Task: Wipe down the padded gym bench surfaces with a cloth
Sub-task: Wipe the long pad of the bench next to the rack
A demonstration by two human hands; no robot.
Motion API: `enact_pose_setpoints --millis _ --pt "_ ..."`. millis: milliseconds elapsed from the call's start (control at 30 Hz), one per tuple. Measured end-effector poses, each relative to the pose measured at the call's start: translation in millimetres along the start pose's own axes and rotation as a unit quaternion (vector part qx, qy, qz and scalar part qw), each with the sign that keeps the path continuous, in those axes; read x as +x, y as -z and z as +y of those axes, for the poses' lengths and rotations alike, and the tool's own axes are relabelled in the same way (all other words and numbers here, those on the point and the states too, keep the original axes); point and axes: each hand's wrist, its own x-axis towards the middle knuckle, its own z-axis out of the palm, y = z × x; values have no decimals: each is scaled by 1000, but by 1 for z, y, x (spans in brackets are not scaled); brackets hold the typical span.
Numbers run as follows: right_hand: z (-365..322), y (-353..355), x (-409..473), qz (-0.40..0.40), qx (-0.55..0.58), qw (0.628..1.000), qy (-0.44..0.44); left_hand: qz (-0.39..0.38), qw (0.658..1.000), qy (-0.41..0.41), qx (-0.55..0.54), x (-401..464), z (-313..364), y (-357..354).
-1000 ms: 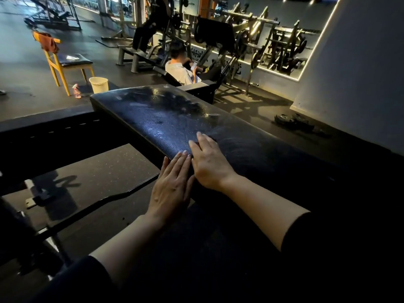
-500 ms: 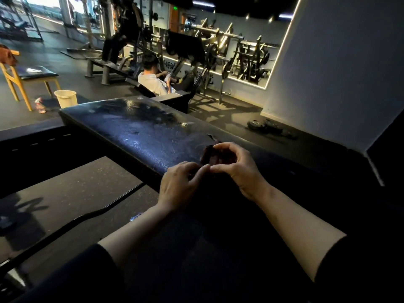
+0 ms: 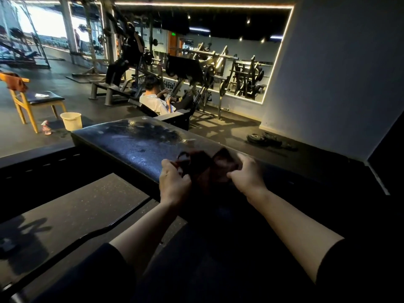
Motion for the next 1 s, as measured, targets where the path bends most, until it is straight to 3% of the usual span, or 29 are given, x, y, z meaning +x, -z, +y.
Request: enact_pose_setpoints --millis 67,133,233,300,400,600,733,1000 --pt "6 -5 -2 28 -116 993 -7 36 995 -8 92 -4 -9 8" --pt "-1 -16 -8 53 -198 976 67 59 991 -30 115 -6 -16 14" --pt "-18 -45 -9 -60 -302 942 129 63 987 -61 132 -6 -23 18" --pt "-23 -66 -2 -160 -358 915 99 55 983 -91 147 -7 -28 19" --pt "-15 -81 8 -237 -374 895 55 56 978 -121 159 -9 -42 26" --pt "4 -67 -18 -239 -396 866 193 35 967 -164 191 0 -75 46" --pt "-6 -85 -8 -242 -379 872 195 8 960 -169 222 8 -89 49" --pt "-37 -160 50 -220 -329 893 215 28 953 -202 222 15 -95 56"
